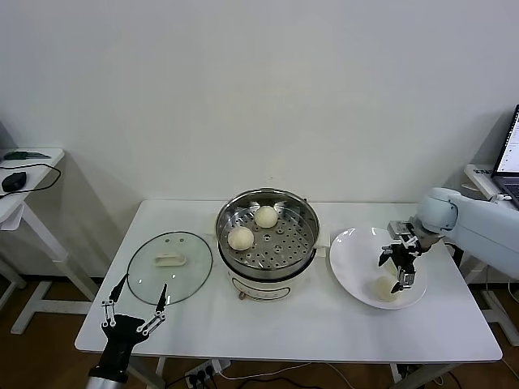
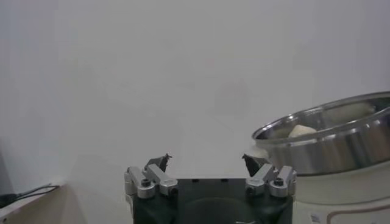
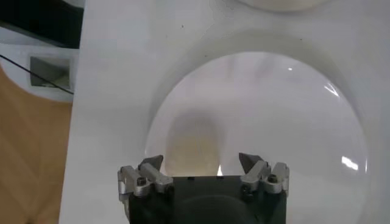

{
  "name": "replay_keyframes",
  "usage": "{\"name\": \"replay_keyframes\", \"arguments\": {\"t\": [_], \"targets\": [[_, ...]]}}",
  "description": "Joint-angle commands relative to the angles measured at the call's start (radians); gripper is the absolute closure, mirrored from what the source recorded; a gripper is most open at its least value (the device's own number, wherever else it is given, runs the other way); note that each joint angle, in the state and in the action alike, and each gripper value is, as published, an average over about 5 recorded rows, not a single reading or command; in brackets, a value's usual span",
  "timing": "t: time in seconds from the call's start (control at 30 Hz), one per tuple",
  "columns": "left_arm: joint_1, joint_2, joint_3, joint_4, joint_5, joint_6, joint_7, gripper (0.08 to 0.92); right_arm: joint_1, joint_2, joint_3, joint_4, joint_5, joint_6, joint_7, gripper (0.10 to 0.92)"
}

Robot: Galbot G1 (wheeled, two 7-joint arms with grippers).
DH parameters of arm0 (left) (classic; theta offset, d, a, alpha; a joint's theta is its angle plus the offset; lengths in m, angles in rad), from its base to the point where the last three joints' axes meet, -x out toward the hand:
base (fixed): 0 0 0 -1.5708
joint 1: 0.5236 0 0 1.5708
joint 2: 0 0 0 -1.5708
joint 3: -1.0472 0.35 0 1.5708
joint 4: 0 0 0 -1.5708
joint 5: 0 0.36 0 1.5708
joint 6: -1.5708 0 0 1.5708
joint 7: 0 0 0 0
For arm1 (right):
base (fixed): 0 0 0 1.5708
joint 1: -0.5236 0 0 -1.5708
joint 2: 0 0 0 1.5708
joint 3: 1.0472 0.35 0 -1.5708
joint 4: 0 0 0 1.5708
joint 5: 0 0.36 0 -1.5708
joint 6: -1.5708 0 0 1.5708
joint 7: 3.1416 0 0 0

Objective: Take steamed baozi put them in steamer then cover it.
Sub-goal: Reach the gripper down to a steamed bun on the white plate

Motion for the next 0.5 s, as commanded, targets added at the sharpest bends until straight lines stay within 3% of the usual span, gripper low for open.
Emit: {"name": "replay_keyframes", "arguments": {"t": [0.03, 0.5], "targets": [[0.002, -0.001, -0.001, 0.001, 0.002, -0.002, 0.000, 0.177, -0.078, 0.005, 0.051, -0.033, -0.030, -0.001, 0.017, 0.203], [0.003, -0.001, -0.007, 0.006, 0.002, -0.006, -0.001, 0.177, -0.115, 0.020, 0.080, -0.055, -0.054, 0.000, 0.014, 0.220]]}}
